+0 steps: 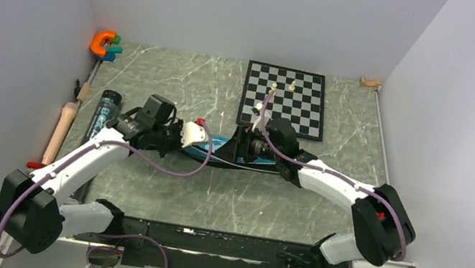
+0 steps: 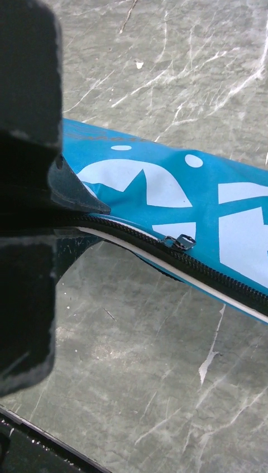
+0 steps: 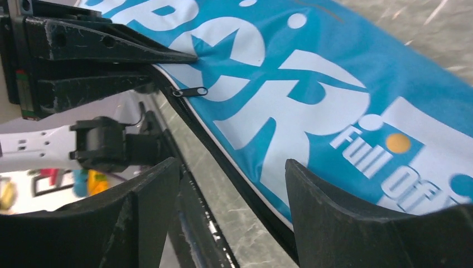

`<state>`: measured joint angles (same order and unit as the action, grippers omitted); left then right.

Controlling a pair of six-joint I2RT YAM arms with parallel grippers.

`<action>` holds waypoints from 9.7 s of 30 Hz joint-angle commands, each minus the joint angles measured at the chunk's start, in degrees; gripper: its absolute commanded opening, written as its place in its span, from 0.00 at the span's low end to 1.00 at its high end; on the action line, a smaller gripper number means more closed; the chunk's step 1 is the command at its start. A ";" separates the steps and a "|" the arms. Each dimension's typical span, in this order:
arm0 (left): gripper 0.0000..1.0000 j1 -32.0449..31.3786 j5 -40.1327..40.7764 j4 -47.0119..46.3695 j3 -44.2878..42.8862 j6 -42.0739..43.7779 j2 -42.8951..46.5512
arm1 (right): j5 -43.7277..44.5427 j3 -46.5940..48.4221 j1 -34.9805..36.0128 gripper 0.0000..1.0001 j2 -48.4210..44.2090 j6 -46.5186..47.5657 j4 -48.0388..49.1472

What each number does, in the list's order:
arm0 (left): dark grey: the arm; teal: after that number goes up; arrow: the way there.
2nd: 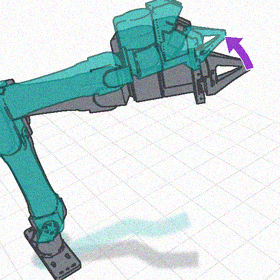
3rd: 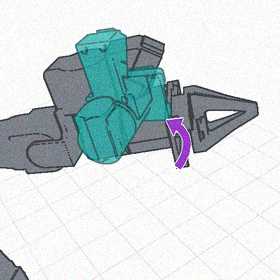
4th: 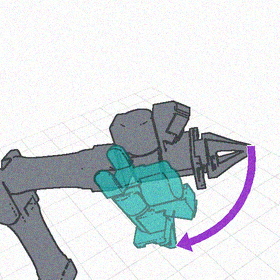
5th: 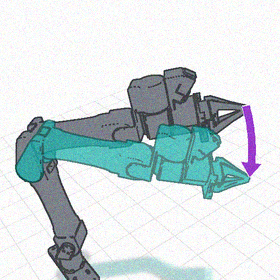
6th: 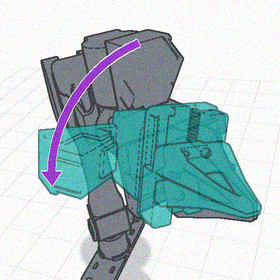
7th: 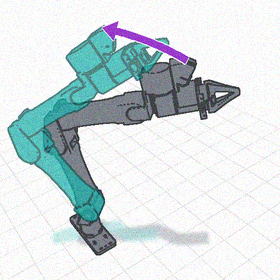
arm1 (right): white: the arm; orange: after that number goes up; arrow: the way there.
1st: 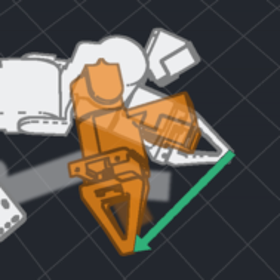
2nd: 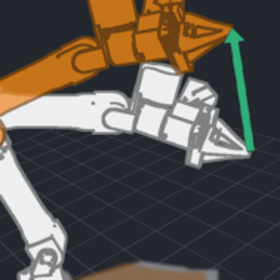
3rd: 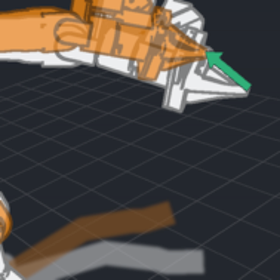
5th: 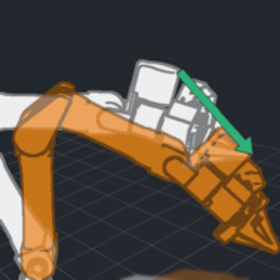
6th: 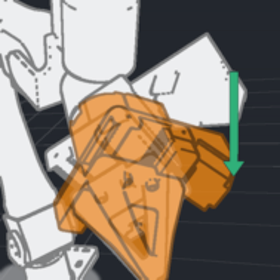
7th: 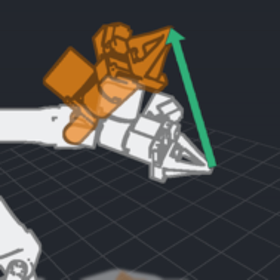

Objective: Pack up the badminton gear

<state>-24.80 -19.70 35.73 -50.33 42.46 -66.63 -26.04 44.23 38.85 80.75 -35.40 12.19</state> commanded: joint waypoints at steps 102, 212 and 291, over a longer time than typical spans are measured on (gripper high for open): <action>0.00 -15.76 27.54 3.88 -11.79 -6.90 -5.33 | -28.26 13.72 -2.59 0.00 27.77 -25.10 31.73; 0.00 -6.20 5.69 15.94 -27.05 5.41 -8.07 | 11.75 5.68 -13.03 0.81 -22.47 20.88 -30.27; 0.46 -13.52 -14.89 23.69 -33.52 12.31 -17.87 | 28.95 14.54 19.24 0.00 -26.61 37.54 -36.18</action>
<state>-37.71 -34.41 59.13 -82.30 52.36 -83.18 -0.10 53.63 54.54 57.12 -0.12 -33.50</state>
